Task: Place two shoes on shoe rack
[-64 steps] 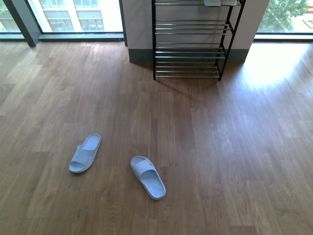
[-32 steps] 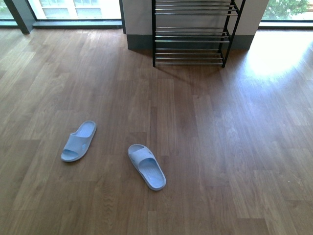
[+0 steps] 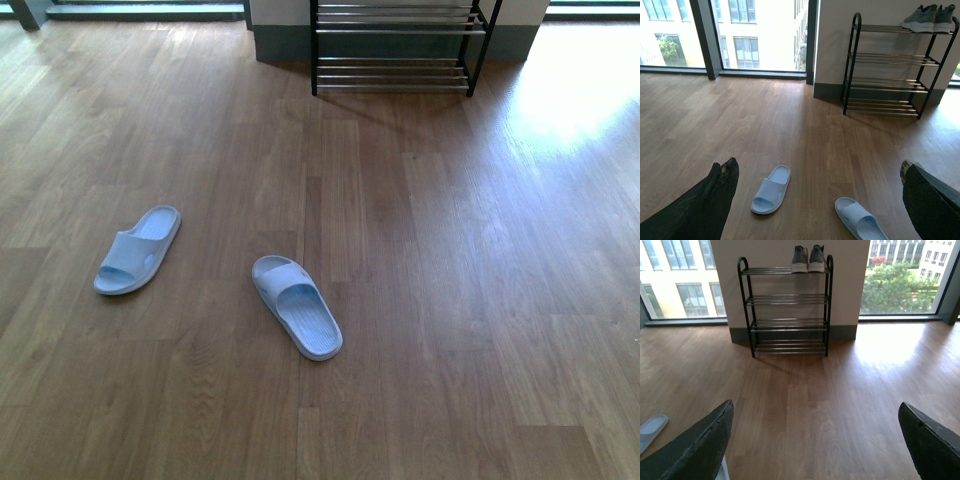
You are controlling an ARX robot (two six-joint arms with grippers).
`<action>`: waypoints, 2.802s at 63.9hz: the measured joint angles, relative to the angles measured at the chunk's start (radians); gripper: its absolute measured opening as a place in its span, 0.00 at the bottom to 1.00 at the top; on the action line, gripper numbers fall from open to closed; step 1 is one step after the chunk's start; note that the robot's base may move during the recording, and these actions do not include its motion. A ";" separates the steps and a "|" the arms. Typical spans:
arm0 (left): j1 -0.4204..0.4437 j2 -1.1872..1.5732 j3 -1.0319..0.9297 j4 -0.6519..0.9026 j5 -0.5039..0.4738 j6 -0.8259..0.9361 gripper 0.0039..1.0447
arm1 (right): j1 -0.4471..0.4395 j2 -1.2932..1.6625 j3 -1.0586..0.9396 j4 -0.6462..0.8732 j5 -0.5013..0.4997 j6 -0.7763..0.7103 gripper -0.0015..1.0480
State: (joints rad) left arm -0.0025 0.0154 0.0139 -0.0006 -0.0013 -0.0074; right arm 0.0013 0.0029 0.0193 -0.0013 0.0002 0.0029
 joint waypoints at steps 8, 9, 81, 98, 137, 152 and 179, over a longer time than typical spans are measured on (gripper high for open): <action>0.000 0.000 0.000 0.000 0.000 0.000 0.91 | 0.000 0.000 0.000 0.000 0.000 0.000 0.91; 0.000 0.000 0.000 0.000 0.000 0.000 0.91 | 0.000 0.000 0.000 0.000 0.000 0.000 0.91; 0.000 0.000 0.000 0.000 0.002 0.000 0.91 | 0.000 0.000 0.000 0.000 0.003 0.000 0.91; 0.000 0.000 0.000 0.000 0.001 0.000 0.91 | 0.000 0.000 0.000 0.000 0.000 0.000 0.91; 0.000 0.000 0.000 0.000 -0.001 0.000 0.91 | -0.061 0.047 0.006 -0.003 -0.203 -0.001 0.91; 0.000 0.000 0.000 0.000 0.001 0.000 0.91 | -0.072 0.653 0.105 0.360 -0.432 -0.075 0.91; 0.000 0.000 0.000 0.000 0.001 0.000 0.91 | -0.078 2.095 0.490 0.893 -0.338 -0.436 0.91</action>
State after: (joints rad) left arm -0.0025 0.0154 0.0139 -0.0006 -0.0002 -0.0071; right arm -0.0769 2.0975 0.5095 0.8917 -0.3382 -0.4328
